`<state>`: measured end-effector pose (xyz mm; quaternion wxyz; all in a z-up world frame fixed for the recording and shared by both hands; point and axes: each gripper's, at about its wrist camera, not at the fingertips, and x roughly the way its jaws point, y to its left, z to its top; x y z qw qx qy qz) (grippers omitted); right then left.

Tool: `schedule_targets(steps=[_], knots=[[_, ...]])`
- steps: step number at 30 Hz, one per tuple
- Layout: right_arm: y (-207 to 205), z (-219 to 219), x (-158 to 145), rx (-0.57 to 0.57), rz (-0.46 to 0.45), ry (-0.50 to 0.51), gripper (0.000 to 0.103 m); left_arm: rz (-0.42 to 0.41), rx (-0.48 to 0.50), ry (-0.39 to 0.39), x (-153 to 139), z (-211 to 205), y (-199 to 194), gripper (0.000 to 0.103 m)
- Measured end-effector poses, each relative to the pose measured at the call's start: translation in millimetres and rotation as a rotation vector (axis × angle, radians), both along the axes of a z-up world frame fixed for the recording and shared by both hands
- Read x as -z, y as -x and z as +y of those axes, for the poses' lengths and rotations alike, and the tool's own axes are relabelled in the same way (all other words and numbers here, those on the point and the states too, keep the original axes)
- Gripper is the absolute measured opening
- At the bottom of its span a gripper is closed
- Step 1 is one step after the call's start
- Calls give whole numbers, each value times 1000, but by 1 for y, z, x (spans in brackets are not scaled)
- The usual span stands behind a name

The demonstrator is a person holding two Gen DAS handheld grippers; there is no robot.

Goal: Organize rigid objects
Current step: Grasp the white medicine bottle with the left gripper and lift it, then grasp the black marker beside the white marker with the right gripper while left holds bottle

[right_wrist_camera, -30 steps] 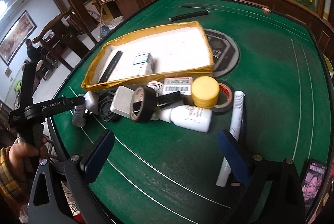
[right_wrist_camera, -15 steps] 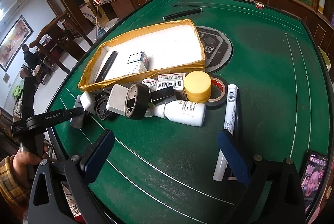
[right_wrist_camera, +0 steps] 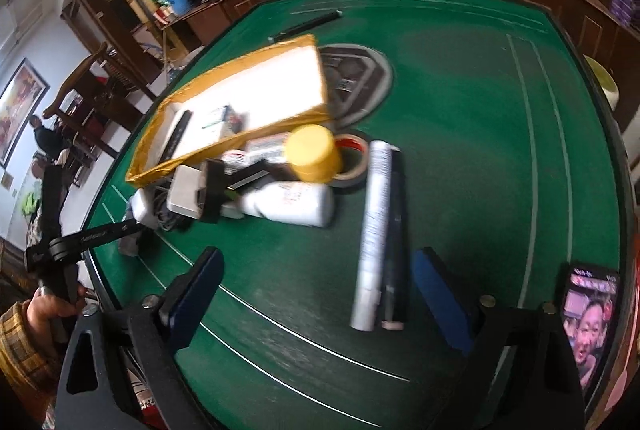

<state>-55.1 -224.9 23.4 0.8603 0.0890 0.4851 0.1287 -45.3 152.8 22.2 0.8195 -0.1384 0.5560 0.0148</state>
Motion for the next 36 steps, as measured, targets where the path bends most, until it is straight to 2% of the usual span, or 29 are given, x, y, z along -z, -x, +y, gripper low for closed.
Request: schedule_targets(steps=[5, 7, 9, 11, 15, 21, 26, 33, 36], knots=[[-5, -11, 8, 39, 26, 1, 81, 24, 83, -1, 0, -22, 31, 36], [-12, -8, 11, 32, 25, 25, 75, 33, 121, -1, -1, -33, 39, 36], [-22, -2, 17, 28, 40, 66, 62, 40, 163, -2, -1, -48, 43, 36], [-30, 2, 20, 29, 52, 79, 57, 44, 203, -9, -2, -61, 44, 36], [-35, 5, 19, 40, 41, 62, 57, 49, 258, -32, -4, -79, 45, 36], [-27, -8, 21, 84, 40, 66, 57, 49, 251, -29, -5, -82, 36, 36], [-24, -16, 33, 113, 80, 108, 49, 48, 256, -47, -4, -90, 28, 36], [-29, -3, 47, 66, 99, 146, 47, 46, 275, -51, -1, -106, 20, 58], [-31, 0, 48, 49, 78, 173, 43, 43, 279, -63, -1, -110, 16, 60]])
